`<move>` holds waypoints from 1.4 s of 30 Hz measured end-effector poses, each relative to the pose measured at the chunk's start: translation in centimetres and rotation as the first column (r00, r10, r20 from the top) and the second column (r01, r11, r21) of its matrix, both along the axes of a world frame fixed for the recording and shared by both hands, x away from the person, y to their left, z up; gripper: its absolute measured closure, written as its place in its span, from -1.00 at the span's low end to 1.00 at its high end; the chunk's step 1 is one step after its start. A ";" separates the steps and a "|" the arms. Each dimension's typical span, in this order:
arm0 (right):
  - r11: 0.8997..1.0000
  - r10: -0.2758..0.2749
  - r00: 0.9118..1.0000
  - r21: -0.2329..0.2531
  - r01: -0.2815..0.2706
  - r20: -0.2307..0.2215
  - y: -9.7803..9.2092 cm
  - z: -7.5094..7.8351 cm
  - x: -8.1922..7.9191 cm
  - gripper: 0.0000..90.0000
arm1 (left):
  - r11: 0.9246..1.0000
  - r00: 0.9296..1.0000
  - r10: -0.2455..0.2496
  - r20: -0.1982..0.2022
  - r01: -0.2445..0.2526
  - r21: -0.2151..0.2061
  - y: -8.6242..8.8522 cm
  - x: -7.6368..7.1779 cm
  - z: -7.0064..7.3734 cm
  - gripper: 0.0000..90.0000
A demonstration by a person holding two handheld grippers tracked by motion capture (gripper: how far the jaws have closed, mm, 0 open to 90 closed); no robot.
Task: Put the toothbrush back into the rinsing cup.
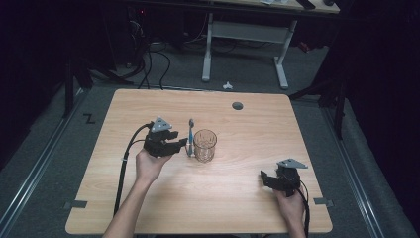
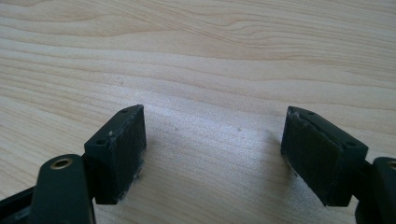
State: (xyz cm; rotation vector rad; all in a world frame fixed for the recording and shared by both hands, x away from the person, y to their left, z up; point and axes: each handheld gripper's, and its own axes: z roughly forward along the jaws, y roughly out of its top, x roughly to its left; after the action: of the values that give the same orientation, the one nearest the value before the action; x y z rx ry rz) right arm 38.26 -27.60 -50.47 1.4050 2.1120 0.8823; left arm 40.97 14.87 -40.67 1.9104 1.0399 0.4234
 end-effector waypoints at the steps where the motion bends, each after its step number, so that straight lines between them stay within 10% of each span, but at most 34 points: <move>1: 1.000 0.000 1.000 0.000 0.000 0.000 0.0 0.0 0.0 -0.51 | 1.000 1.000 0.000 0.002 0.000 0.000 0.0 -0.1 0.0 0.17; 42: 1.000 0.001 1.000 0.001 -0.001 -0.001 0.0 0.0 0.0 -0.51 | 0.999 0.999 0.050 -0.001 -0.050 -0.019 2.7 -2.9 -1.1 0.15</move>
State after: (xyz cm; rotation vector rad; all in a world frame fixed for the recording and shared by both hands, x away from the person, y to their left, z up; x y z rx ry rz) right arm 38.24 -27.59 -50.47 1.4058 2.1132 0.8832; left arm 38.09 17.62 -41.77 1.8710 1.0897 0.4401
